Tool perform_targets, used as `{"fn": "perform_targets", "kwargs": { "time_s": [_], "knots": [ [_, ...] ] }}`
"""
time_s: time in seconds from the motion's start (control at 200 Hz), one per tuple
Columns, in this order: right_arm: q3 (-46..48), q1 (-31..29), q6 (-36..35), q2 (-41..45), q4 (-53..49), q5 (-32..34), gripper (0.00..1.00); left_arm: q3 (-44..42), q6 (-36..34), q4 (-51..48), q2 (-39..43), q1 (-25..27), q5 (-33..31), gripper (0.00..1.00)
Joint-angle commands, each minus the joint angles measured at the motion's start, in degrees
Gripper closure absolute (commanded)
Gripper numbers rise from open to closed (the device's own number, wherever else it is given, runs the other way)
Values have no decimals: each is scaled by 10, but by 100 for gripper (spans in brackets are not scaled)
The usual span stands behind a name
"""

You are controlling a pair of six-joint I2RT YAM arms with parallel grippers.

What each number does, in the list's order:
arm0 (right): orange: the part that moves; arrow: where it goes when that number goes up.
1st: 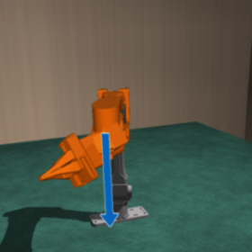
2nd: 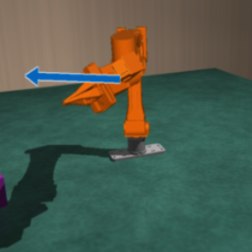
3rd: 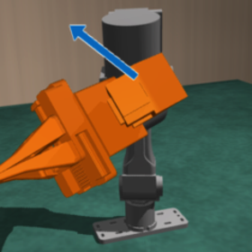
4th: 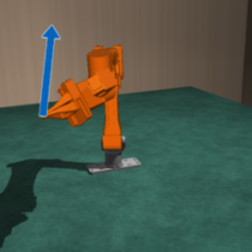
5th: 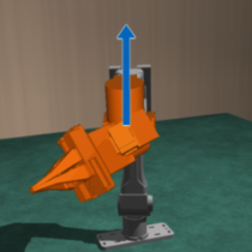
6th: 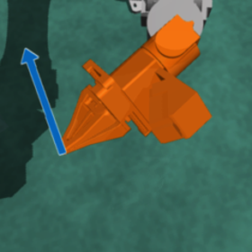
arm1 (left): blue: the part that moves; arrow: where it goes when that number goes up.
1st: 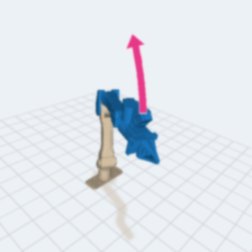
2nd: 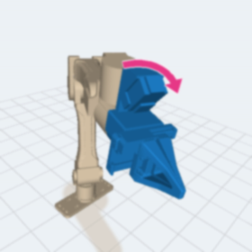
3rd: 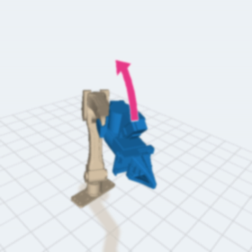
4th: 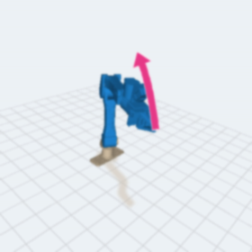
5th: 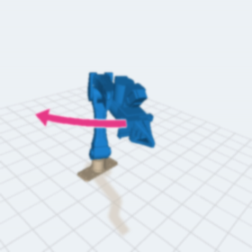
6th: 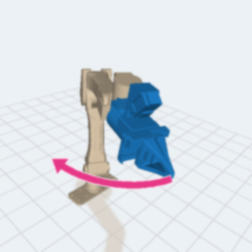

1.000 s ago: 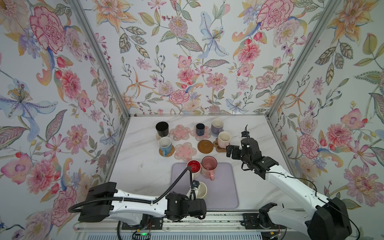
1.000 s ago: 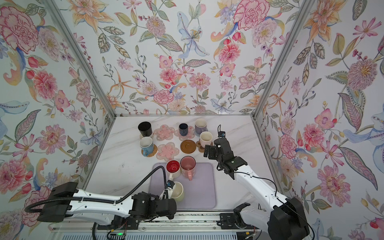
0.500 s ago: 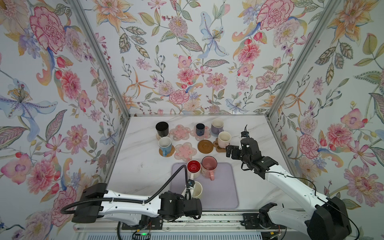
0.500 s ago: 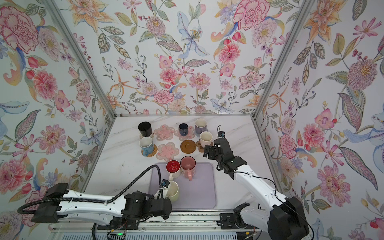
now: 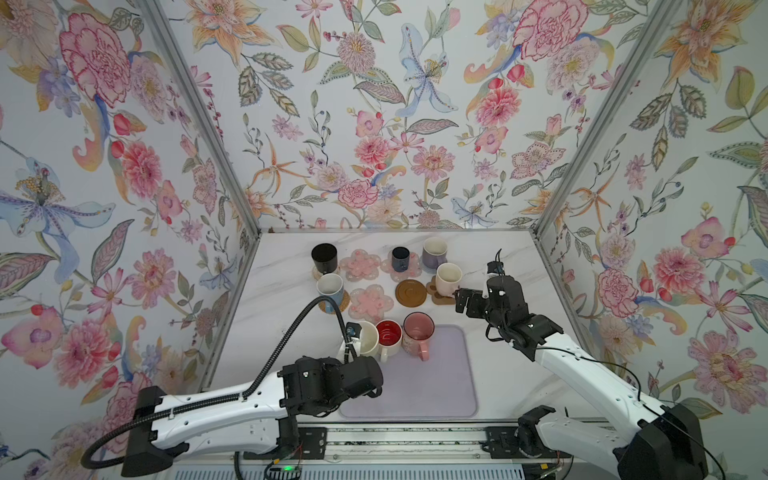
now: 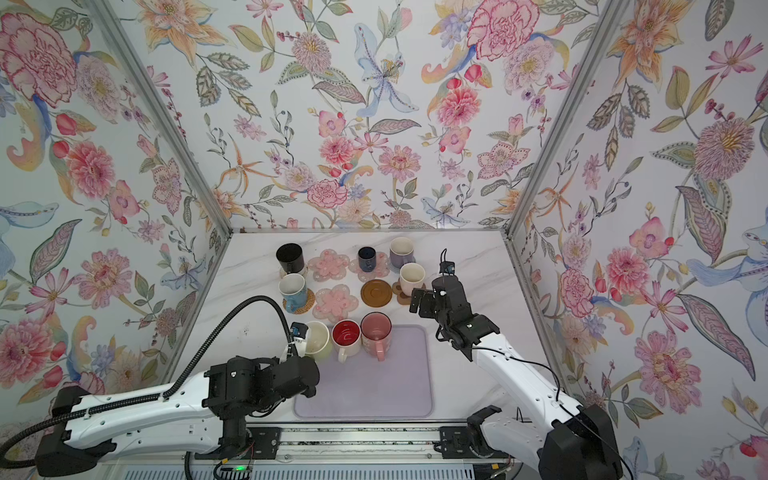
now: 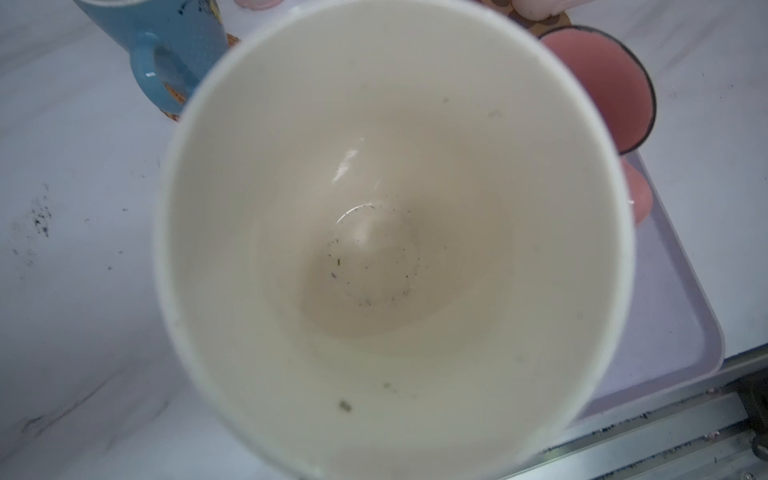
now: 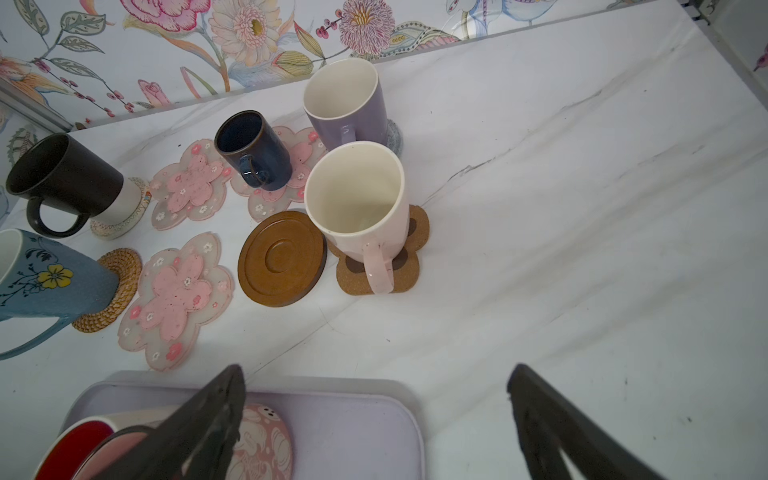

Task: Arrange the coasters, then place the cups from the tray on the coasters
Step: 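Lift the green-handled mug with the left gripper and carry it farther away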

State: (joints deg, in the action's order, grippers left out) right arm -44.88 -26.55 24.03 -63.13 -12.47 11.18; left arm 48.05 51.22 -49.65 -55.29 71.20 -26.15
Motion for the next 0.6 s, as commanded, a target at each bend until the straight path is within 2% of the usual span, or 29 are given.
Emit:
{"fn": "perform_targets", "kwargs": {
  "time_s": [0.0,0.155,0.29,0.435,0.595],
  "knots": [
    [7,5,-7,21,-16,13,1,51,-105,38,-10,-76,-19,100],
    [12,10,-7,42,-25,12,1,100,-191,99,-53,-180,31,100],
    [14,15,-12,51,-37,12,1,148,-242,132,-116,-243,51,100],
    [21,18,-13,64,-45,10,1,200,-270,163,-187,-298,87,100],
    [35,22,-12,79,-48,6,1,265,-277,173,-277,-354,97,100]
  ]
}}
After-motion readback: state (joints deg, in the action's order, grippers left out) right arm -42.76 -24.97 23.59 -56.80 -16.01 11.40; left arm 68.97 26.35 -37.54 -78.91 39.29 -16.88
